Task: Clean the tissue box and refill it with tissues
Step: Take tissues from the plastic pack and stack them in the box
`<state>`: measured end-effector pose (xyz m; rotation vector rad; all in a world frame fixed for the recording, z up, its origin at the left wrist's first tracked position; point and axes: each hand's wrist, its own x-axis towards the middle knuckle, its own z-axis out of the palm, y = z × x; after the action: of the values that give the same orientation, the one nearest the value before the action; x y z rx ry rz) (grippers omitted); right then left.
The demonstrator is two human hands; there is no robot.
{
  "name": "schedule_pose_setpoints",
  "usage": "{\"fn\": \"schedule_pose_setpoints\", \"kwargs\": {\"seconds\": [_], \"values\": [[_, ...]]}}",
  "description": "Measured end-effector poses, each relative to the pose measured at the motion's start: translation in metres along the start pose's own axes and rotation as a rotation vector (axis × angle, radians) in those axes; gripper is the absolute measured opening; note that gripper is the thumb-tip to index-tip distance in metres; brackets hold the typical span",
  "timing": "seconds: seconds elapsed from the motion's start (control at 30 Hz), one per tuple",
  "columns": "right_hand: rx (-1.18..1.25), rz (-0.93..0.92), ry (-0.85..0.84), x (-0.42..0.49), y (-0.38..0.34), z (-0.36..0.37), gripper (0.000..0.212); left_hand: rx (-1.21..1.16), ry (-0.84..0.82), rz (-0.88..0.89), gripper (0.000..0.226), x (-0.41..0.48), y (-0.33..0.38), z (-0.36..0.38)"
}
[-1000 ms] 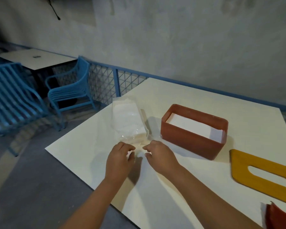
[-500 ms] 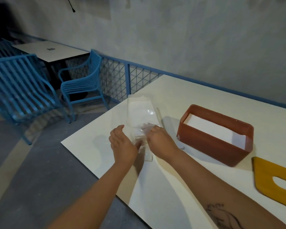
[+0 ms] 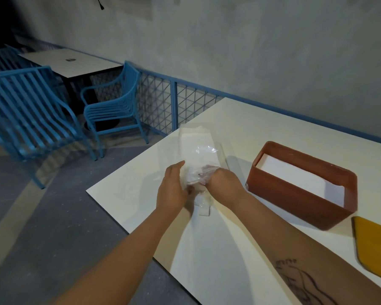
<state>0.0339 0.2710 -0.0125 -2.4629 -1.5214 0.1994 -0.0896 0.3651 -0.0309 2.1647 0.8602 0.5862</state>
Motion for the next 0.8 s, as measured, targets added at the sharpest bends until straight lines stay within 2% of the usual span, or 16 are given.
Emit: {"fn": "schedule_pose_setpoints", "kwargs": {"seconds": [0.13, 0.23, 0.43, 0.6, 0.7, 0.8], "values": [[-0.024, 0.004, 0.043, 0.001, 0.002, 0.002, 0.03, 0.032, 0.007, 0.037, 0.072, 0.003, 0.001, 0.004], [-0.07, -0.022, 0.086, -0.003, 0.0, -0.001, 0.023, 0.046, 0.012, 0.04, 0.068, 0.004, 0.001, 0.006], [0.049, -0.185, 0.287, -0.011, -0.007, -0.002, 0.019, 0.073, 0.03, 0.039, 0.064, 0.004, 0.001, 0.008], [-0.049, -0.198, 0.372, -0.028, -0.011, 0.002, 0.018, 0.045, 0.02, 0.059, 0.068, 0.001, -0.005, 0.006], [-0.021, -0.202, 0.441, -0.03, -0.008, 0.001, 0.02, 0.083, 0.023, 0.093, 0.069, 0.001, -0.008, 0.005], [0.032, -0.215, 0.385, -0.036, -0.011, -0.007, 0.027, 0.096, 0.044, 0.121, 0.068, -0.001, -0.007, 0.002]]}}
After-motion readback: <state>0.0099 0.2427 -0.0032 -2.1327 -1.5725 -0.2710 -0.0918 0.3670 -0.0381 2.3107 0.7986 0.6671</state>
